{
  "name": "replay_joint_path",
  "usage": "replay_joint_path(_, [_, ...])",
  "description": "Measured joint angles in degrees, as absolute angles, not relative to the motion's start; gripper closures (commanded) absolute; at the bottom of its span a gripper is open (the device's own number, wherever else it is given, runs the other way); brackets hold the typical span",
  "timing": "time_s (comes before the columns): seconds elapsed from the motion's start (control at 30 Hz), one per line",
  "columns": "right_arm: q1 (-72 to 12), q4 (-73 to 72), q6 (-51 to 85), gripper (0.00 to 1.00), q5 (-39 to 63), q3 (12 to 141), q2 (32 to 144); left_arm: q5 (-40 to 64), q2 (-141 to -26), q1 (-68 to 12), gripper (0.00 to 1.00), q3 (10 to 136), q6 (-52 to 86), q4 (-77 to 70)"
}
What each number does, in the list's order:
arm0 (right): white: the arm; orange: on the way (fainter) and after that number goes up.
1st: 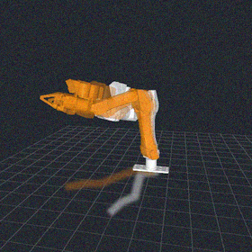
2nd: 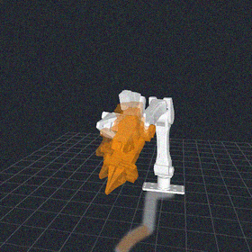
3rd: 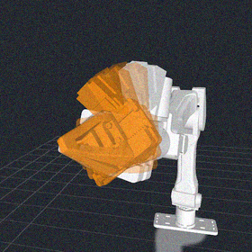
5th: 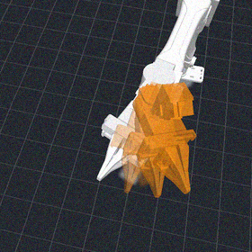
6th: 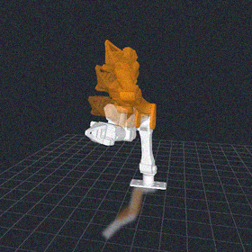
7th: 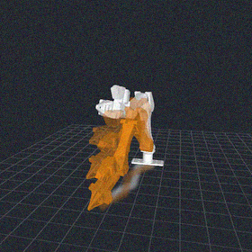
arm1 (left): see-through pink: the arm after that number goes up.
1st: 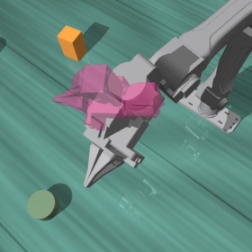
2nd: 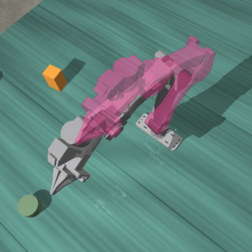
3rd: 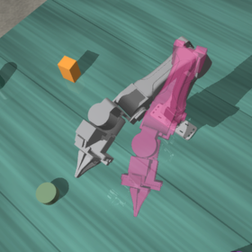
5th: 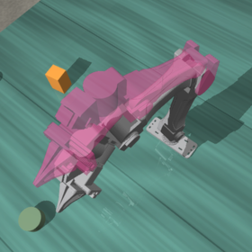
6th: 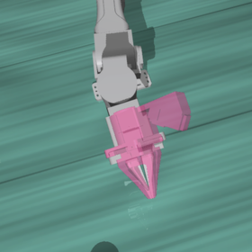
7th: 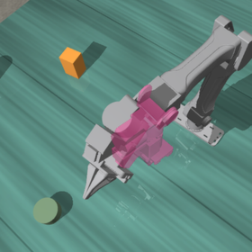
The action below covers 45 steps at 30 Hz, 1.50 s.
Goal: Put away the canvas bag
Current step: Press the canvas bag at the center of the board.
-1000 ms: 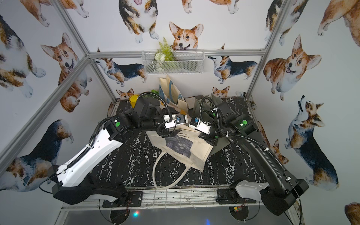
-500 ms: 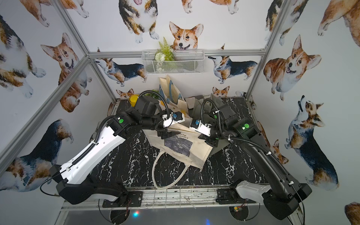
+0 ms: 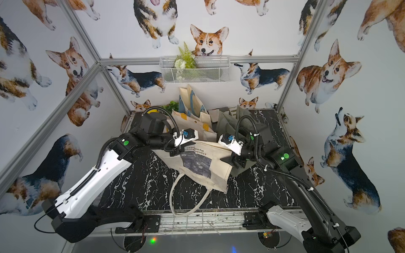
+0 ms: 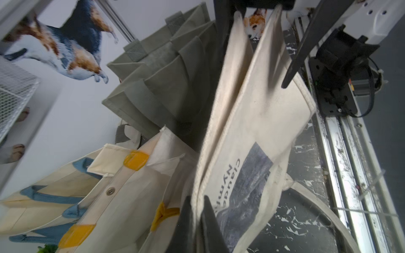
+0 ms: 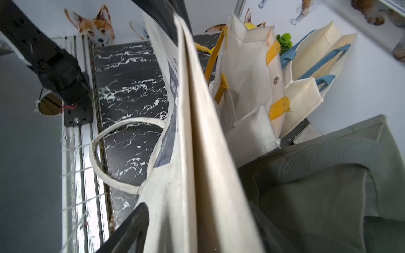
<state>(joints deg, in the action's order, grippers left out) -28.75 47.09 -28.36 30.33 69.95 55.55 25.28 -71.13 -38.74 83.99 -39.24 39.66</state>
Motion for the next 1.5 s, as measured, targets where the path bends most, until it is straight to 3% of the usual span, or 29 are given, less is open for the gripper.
replay_joint_path(0.2, [-25.78,31.94,-17.45,0.19,38.92,62.54,51.92,34.68,-64.16,-31.62,1.00,75.22,-31.18,26.72])
replay_joint_path(0.43, [-25.74,22.20,-11.57,0.22,43.51,62.39,54.06,40.16,-61.43,-26.55,1.00,71.77,-25.21,19.22])
replay_joint_path(0.53, [-25.71,18.52,-10.31,0.38,43.88,62.41,54.06,43.16,-60.82,-23.35,1.00,70.52,-22.00,16.12])
replay_joint_path(0.67, [-25.71,15.77,-9.02,0.74,43.86,63.07,53.36,44.84,-60.80,-21.74,1.00,70.98,-21.08,16.19])
replay_joint_path(0.77, [-25.71,15.20,-9.04,0.94,43.92,64.18,53.21,45.21,-61.14,-21.54,1.00,72.07,-21.98,16.93])
replay_joint_path(0.8, [-25.71,15.20,-9.06,0.99,44.10,64.73,53.52,45.25,-61.30,-21.45,0.90,72.27,-22.20,17.15])
replay_joint_path(0.87, [-25.71,15.40,-8.88,1.00,44.36,65.91,54.54,45.17,-61.76,-21.39,0.64,72.75,-22.50,17.91])
replay_joint_path(1.0, [-25.93,17.67,-8.88,1.00,44.99,67.90,56.34,45.25,-62.59,-22.76,0.37,74.63,-23.83,19.62])
replay_joint_path(1.33, [-31.94,27.57,-13.43,1.00,42.44,74.67,61.19,36.75,-69.71,-38.37,0.25,85.65,-33.12,28.86])
replay_joint_path(1.43, [-32.67,29.80,-14.76,1.00,41.65,76.07,61.80,33.65,-71.79,-40.45,0.25,87.22,-35.62,30.37])
replay_joint_path(1.5, [-32.91,31.14,-15.35,1.00,40.71,76.51,61.76,31.14,-72.38,-40.58,0.31,87.72,-36.75,31.22])
